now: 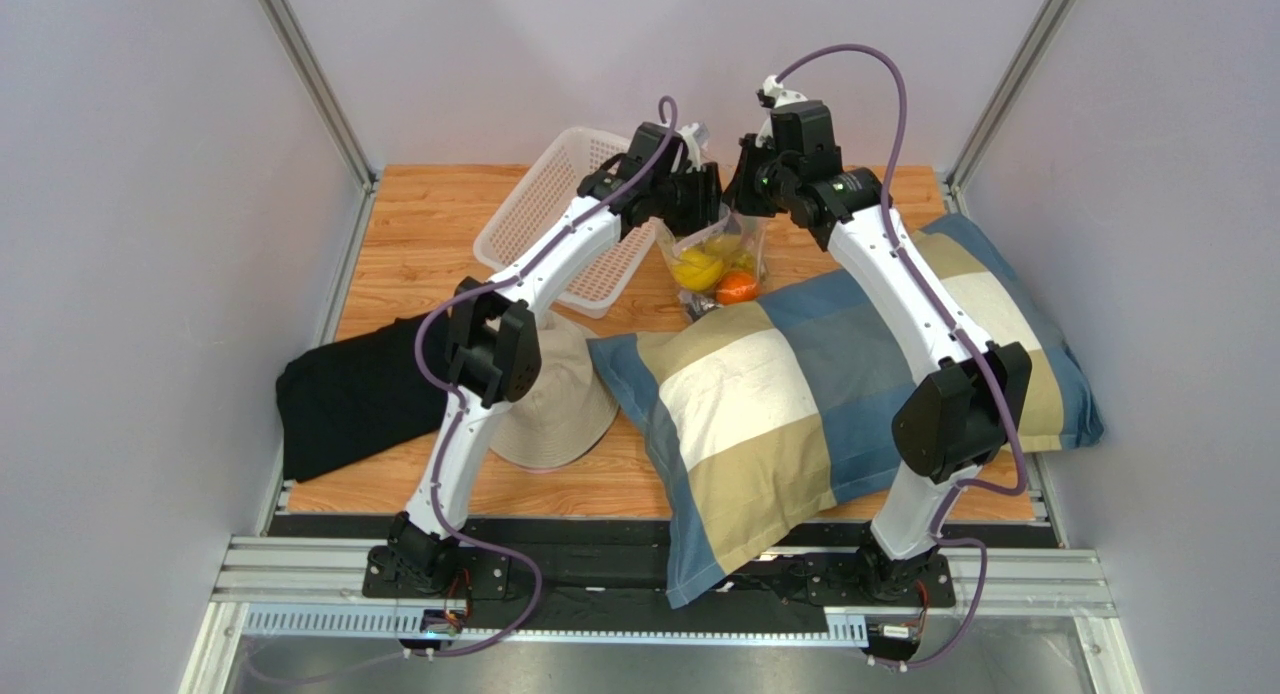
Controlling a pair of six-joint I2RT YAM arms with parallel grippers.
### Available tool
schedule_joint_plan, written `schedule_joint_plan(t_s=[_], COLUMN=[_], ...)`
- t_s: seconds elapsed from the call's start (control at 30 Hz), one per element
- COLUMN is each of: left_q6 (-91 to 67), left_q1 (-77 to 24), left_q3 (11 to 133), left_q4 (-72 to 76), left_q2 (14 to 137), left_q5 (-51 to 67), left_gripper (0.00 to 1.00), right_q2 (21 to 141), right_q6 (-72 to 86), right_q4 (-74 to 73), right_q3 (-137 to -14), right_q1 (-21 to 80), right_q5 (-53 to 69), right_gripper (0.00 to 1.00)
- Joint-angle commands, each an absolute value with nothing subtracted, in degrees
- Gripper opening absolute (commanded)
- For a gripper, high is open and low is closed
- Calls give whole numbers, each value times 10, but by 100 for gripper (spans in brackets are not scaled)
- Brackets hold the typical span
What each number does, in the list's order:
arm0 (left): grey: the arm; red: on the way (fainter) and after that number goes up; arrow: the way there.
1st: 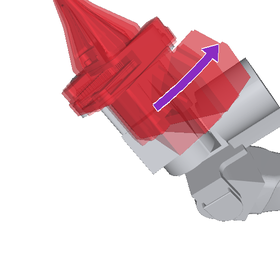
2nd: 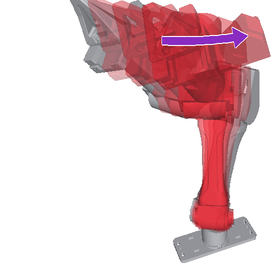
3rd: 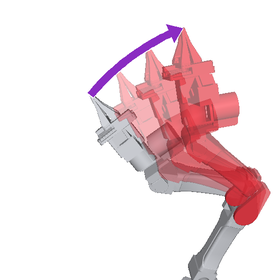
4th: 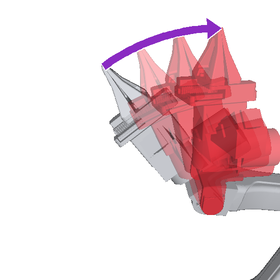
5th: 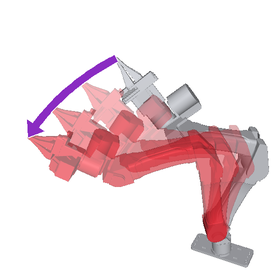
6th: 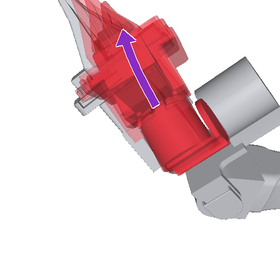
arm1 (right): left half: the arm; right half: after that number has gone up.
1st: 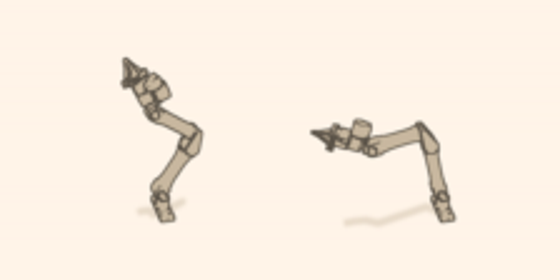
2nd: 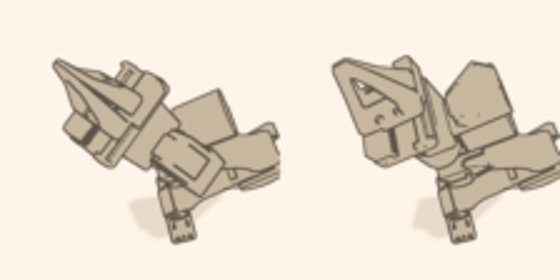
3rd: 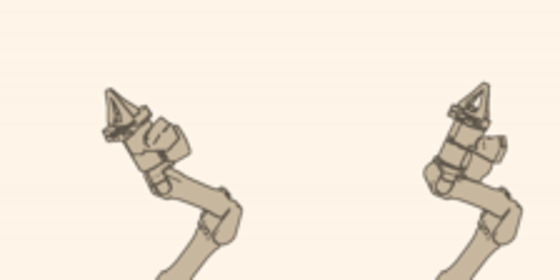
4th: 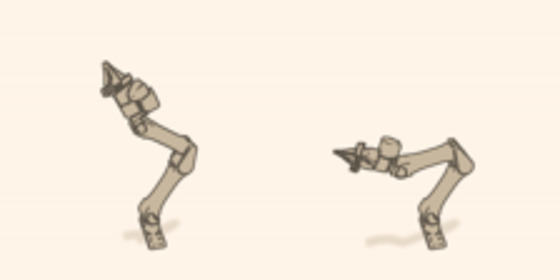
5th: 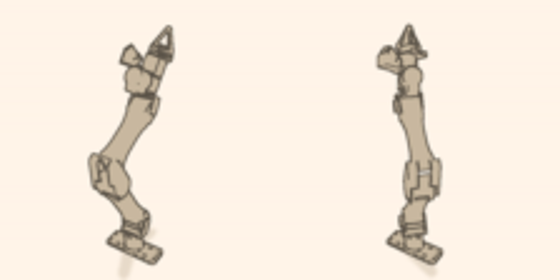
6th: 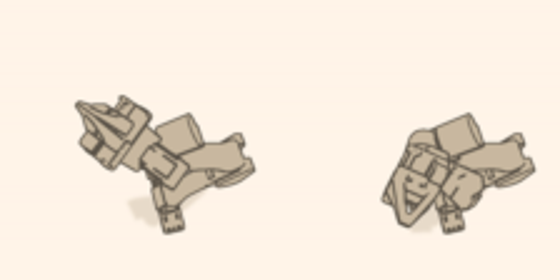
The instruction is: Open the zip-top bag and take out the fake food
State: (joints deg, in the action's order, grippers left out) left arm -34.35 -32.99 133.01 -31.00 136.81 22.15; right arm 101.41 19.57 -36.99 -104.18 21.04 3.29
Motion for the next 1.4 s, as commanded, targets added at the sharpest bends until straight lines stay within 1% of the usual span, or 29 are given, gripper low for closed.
schedule_joint_plan(t_s=[0.0, 0.17, 0.27, 0.3, 0.37, 0.4, 0.43, 0.5, 0.63, 0.73, 0.8, 0.9, 1.0, 1.17, 1.2, 1.23, 1.3, 1.33, 1.37], left_q6=[-342, -331, -309, -306, -310, -312, -315, -310, -280, -267, -264, -258, -258, -257, -259, -263, -269, -269, -270], left_q1=[-316, -303, -288, -283, -264, -258, -251, -237, -227, -225, -222, -221, -221, -221, -221, -220, -220, -220, -220], left_q3=[1377, 1333, 1257, 1196, 1130, 1069, 1044, 997, 1007, 1027, 1050, 1070, 1072, 1080, 1083, 1083, 1082, 1082, 1083], left_q4=[-318, -308, -288, -268, -195, -168, -141, -146, -283, -345, -367, -402, -424, -443, -452, -455, -460, -460, -461], left_q2=[1291, 1226, 1161, 1122, 1080, 1045, 1030, 1005, 1037, 1082, 1119, 1163, 1194, 1232, 1241, 1244, 1244, 1242, 1243], left_q5=[213, 190, 156, 155, 165, 173, 170, 145, 52, 3, 1, -38, -54, -44, -39, -36, -31, -30, -29], left_gripper=[0, 0, 0, 0, 0, 0, 0, 0, 0, 0, 0, 0, 0, 1, 5, 21, 41, 61, 67], right_q2=[976, 969, 970, 973, 974, 976, 976, 977, 978, 980, 982, 983, 983, 987, 989, 988, 988, 988, 989], right_q6=[162, 142, 140, 138, 139, 138, 138, 142, 163, 166, 173, 179, 182, 178, 181, 182, 184, 184, 183], right_q4=[-348, -354, -368, -372, -383, -384, -388, -392, -405, -411, -413, -418, -422, -436, -439, -439, -440, -442, -444], right_q3=[-1014, -1005, -1012, -1013, -1016, -1016, -1016, -1019, -1029, -1040, -1045, -1058, -1070, -1092, -1093, -1095, -1095, -1094, -1094], right_q1=[204, 200, 195, 194, 194, 194, 194, 194, 194, 194, 194, 194, 194, 193, 195, 194, 195, 197, 198], right_q5=[2, -46, -76, -80, -93, -95, -95, -91, -70, -65, -62, -56, -47, -43, -40, -39, -38, -37, -36], right_gripper=[0, 0, 0, 0, 0, 0, 0, 0, 0, 0, 0, 0, 0, 0, 0, 0, 0, 0, 0])
